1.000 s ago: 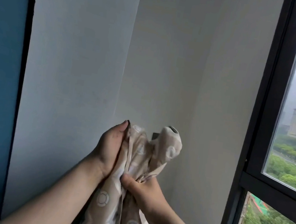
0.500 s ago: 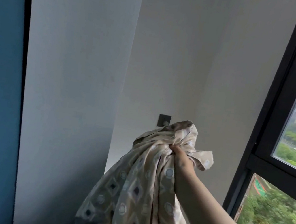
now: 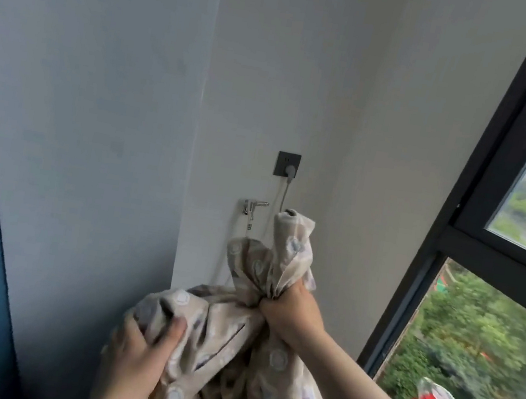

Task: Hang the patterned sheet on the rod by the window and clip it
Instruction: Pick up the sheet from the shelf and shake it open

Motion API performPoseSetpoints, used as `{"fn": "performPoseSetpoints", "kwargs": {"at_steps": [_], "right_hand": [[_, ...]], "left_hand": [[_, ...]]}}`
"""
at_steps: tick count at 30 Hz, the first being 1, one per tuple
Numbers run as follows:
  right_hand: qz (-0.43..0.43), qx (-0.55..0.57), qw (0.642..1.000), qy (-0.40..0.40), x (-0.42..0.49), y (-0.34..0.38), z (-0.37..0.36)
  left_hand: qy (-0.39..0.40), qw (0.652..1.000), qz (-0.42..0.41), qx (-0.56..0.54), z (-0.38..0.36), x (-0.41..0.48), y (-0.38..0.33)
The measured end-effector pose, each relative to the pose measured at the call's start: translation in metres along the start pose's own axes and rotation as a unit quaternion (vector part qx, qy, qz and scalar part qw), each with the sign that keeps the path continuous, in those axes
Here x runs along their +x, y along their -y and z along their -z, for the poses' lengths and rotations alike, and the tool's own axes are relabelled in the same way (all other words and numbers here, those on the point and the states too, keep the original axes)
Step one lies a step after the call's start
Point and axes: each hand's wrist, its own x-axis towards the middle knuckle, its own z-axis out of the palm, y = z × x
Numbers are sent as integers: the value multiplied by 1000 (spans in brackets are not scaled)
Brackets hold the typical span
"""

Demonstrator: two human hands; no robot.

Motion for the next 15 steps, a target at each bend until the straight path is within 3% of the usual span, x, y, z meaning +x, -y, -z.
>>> {"fn": "performPoseSetpoints", "kwargs": {"at_steps": [2, 5, 8, 10, 12, 13, 15], "right_hand": [[-14, 16, 999, 32, -6, -15, -21], [-38, 102, 992, 69, -16, -33, -50], [-103, 40, 980, 163, -19, -48, -79], [-106, -45, 965, 234, -23, -61, -88], [-86, -71, 958, 265, -26, -69, -100], [-85, -64, 957, 270, -27, -70, -106], [-97, -34, 959, 264, -23, -76, -119]], "left_hand": [[-26, 994, -29, 98, -10, -7, -4], [63, 966, -122, 220, -45, -7, 24], [119, 957, -174, 200, -66, -5, 72], [52, 971, -202, 114, -60, -14, 90], [-22, 984, -163, 70, -42, -23, 115], [-66, 992, -88, 66, -40, -24, 137], [-94, 986, 82, -109, -40, -21, 149]]}}
